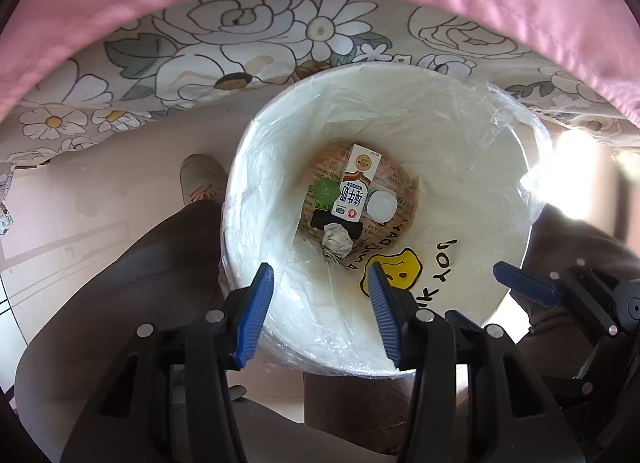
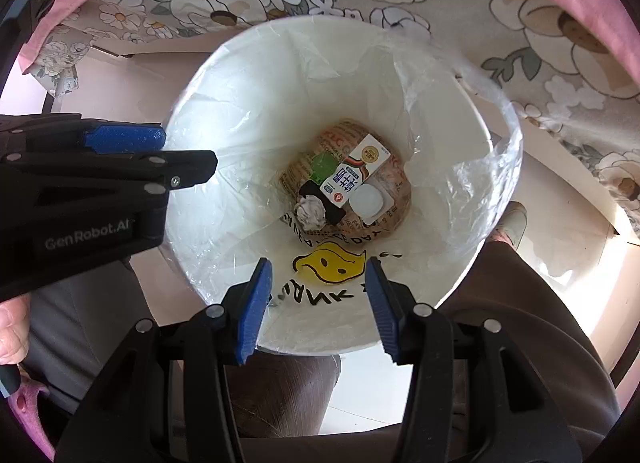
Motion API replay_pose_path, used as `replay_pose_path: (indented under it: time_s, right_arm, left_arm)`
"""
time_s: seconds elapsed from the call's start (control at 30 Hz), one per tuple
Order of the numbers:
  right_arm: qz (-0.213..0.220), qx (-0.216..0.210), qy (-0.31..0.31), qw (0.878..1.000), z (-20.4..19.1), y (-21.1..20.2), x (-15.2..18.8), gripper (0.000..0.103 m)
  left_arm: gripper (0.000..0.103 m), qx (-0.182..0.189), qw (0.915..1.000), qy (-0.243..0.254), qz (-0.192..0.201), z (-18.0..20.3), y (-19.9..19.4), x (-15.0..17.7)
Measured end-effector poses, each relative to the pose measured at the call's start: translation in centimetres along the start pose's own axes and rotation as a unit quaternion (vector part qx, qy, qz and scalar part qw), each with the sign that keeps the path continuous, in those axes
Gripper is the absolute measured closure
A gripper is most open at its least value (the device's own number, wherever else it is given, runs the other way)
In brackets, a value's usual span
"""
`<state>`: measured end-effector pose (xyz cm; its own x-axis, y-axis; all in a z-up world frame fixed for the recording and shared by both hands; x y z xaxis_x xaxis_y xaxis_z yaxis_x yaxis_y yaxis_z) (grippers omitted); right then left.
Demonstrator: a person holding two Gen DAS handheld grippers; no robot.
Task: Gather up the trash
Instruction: 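Raise both grippers from the bin back toward the bed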
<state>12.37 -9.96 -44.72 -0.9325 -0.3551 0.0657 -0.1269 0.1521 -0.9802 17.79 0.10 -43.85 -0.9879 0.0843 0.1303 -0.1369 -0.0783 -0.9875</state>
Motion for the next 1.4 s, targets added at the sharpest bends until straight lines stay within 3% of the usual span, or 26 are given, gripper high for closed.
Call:
replay_pose_path:
  time_s: [0.3,0.43,0.5,0.63,0.73,1.23,1.4]
  right_arm:
    - [0.05,0.016,-0.018,0.998,0.2,-6.3,0.6,0.053]
    - [0.076,0.025,-0.028,0.996,0.2,-9.7,0.7,0.053]
    - [0.093,0.033,-0.032,0.995,0.5,-11.5,0.6,0.04]
    - [0.125,0.061,-0.038,0.99,1.1,-15.0,-0.1,0.035]
    - [0.14,0.07,-0.043,0.987,1.3,-17.6,-0.4,0.035]
    - [0.277,0.135,-0.06,0.949,3.6,-34.5,-1.8,0.031]
    - [0.313,0.145,-0.046,0.938,5.1,-39.7,-3.1,0.031]
  left_arm:
    - [0.048,0.004,0.9979,0.028,0.059,1.3,-7.0,0.9]
    - [0.04,0.0,0.9942,0.051,0.094,2.3,-10.8,0.9]
    - [0.031,-0.001,0.9919,0.06,0.112,2.9,-12.5,0.6]
    - [0.019,-0.005,0.9865,0.07,0.148,3.5,-16.1,0.2]
    - [0.013,-0.024,0.9802,0.081,0.179,3.7,-18.7,-0.1]
    - [0.011,-0.052,0.944,0.143,0.293,6.3,-31.8,-2.5]
    - [0.011,-0.075,0.9277,0.162,0.328,6.7,-35.7,-4.3]
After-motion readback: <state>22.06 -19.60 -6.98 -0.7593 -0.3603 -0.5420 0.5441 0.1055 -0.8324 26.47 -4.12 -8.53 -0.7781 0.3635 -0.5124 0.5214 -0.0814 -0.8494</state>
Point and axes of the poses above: each gripper's, at about its wrist camera, not at the fingertips, and y roughly the way its jaws point, z to its right, x to its underside, the point moved 8 cm from there along y, roughly the way its jaws point, and after that the axes turned 2 degrees about x, right-handed, at the moved point
